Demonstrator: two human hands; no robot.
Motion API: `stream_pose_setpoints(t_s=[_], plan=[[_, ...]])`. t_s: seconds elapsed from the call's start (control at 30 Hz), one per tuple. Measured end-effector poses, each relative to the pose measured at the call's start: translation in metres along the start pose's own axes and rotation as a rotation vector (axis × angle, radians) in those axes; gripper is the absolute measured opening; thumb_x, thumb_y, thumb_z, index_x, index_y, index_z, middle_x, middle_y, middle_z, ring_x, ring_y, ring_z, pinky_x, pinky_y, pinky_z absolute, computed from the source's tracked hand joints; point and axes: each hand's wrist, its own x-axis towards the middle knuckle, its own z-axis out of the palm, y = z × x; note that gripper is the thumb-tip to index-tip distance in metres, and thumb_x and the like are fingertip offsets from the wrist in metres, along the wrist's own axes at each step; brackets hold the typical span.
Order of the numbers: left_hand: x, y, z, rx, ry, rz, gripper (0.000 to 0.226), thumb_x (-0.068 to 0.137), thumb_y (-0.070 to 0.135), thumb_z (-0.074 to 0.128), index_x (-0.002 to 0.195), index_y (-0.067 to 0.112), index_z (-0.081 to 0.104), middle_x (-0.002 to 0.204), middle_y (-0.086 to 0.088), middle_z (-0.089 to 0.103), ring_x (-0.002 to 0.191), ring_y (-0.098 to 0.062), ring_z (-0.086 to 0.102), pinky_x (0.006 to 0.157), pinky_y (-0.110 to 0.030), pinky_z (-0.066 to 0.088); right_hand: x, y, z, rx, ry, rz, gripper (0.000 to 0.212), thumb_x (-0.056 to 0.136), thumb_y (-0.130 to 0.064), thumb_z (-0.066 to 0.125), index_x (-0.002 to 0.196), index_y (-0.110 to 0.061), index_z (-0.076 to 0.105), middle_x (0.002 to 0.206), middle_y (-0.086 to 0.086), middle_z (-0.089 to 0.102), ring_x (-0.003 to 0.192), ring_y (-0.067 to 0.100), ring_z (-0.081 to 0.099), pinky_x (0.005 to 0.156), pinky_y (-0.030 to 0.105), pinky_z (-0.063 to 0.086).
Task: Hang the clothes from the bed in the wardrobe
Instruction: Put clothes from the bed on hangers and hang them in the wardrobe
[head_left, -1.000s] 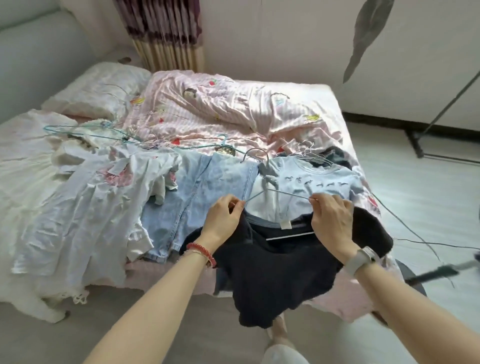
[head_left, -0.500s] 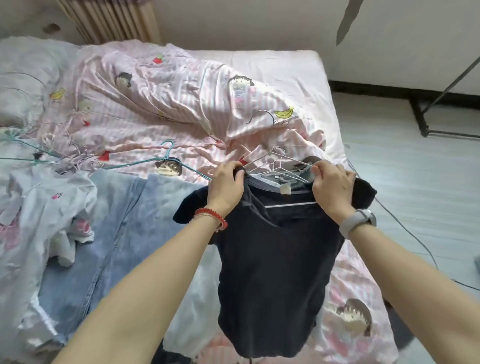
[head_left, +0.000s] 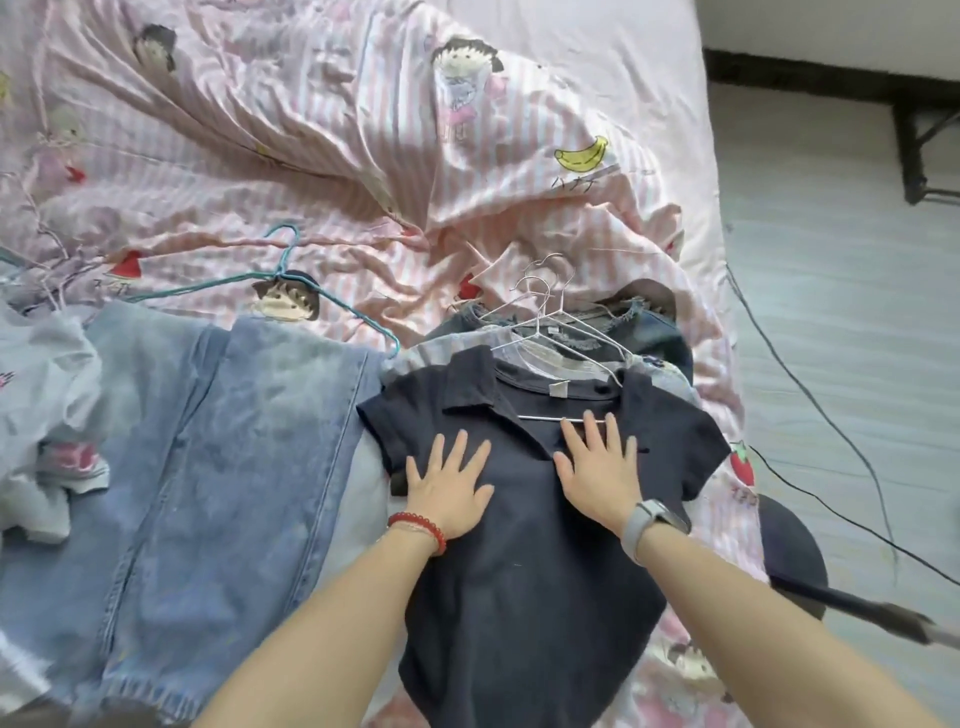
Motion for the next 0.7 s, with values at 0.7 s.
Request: stream_pose_setpoints(t_s=[0.7], plan=[[-0.367, -0.208, 0.084, -0.366, 0.878, -0.822, 0.044, 0.094, 0.024, 0.042, 0.138, 0.019, 0.04, 0.144, -0.001, 0.037, 0.134, -0.016, 0.029, 0.107, -0.038, 0.021, -0.206, -0.321, 0.011, -0.111, 0.177, -1.067, 0.042, 0.095, -0.028, 0.038, 0.135, -0.018, 0.04, 0.138, 0.0, 0.043, 0.131, 0.02, 0.033, 0.107, 0.035, 0.022]])
